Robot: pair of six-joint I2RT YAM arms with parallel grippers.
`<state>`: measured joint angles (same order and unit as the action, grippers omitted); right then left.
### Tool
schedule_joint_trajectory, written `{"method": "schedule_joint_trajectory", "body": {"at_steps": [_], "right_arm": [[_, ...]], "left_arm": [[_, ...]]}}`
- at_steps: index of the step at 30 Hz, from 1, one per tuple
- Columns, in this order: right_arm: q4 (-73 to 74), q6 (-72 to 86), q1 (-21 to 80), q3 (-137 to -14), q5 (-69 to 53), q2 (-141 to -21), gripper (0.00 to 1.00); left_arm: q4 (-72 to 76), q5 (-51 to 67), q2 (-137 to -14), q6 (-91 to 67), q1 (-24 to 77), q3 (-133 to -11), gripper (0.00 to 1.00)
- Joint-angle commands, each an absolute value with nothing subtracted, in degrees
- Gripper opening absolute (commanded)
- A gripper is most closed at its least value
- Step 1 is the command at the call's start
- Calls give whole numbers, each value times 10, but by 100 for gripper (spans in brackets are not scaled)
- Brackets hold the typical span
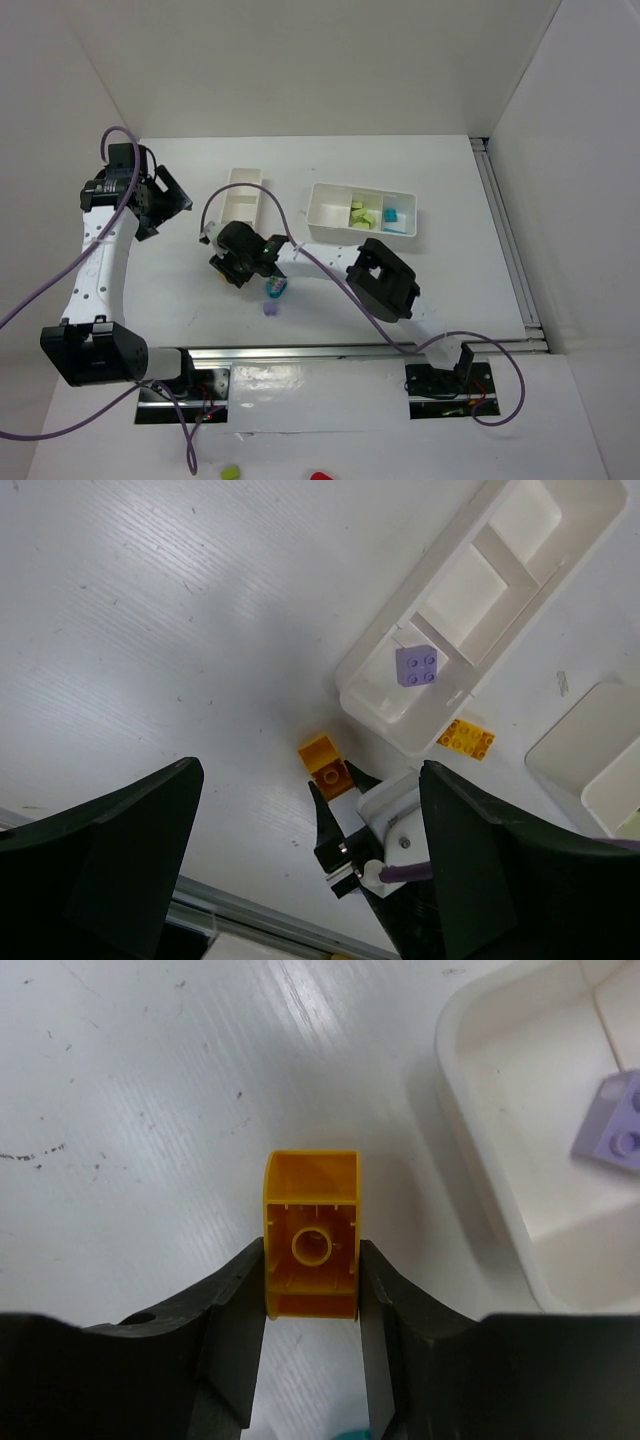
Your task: Sort the legos into containers by color
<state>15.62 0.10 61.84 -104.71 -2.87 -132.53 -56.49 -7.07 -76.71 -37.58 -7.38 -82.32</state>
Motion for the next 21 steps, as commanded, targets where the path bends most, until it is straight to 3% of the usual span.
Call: {"method": "schedule_joint_trajectory", "body": {"at_steps": [1,9,16,21], "right_arm": [[136,-5,625,-1019,-1,-1219,37],[122,78,521,-872,106,-1035,37],[163,142,384,-860,141,-1015,39],[200,143,345,-899,125,-1077,39]], "left_arm": [[-558,-60,-751,-367,-77,-838,98],[-542,-24,-765,-341,-70,-838,98],[-536,57,-830,-275,21,-845,95],[-562,56,-898,-234,115,-881,95]]}}
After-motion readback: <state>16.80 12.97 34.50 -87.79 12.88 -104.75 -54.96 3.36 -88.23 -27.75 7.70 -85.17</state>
